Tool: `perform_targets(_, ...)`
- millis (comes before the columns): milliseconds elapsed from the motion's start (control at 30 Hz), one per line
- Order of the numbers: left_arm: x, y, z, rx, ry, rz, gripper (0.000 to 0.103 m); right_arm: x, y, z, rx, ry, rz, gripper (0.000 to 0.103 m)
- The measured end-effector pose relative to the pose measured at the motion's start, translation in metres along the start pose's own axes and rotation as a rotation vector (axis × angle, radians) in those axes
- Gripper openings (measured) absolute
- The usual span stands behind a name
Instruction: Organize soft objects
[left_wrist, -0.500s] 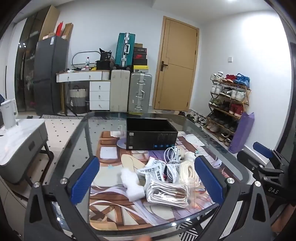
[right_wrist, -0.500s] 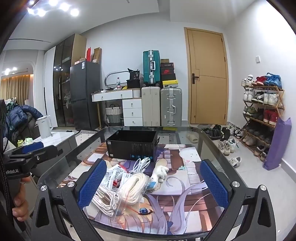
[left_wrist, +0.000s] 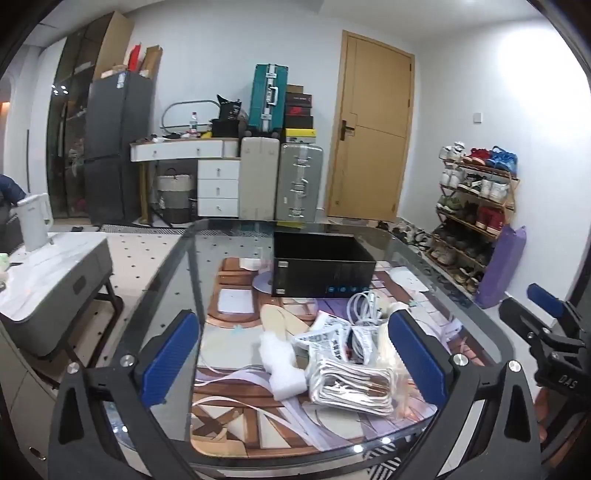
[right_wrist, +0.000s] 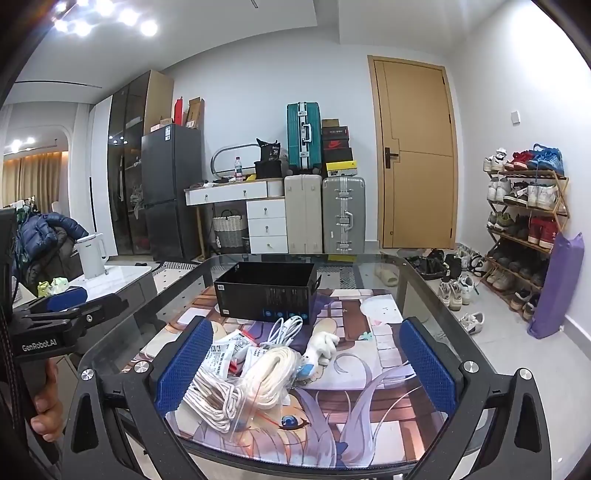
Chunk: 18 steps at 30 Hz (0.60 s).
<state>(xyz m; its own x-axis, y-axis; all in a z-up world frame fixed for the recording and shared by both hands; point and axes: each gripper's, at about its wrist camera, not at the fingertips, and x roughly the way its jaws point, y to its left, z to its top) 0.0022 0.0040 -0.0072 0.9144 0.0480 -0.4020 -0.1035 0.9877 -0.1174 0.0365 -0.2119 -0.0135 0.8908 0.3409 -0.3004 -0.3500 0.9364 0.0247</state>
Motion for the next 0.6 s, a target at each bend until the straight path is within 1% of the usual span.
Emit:
perform_targets(67, 0.0000, 0.0054, 0.0021, -0.006, 0.002, 0.000, 0.103, 0.0002, 0.0008, -0.0002, -0.004, 0.001, 0.000, 0.103)
perform_targets(600, -0.0001, 0.0000, 0.0008, 0.001, 0.009, 0.017, 0.103, 0.0013, -0.0009, -0.0012, -0.001, 0.006, -0.008, 0.103)
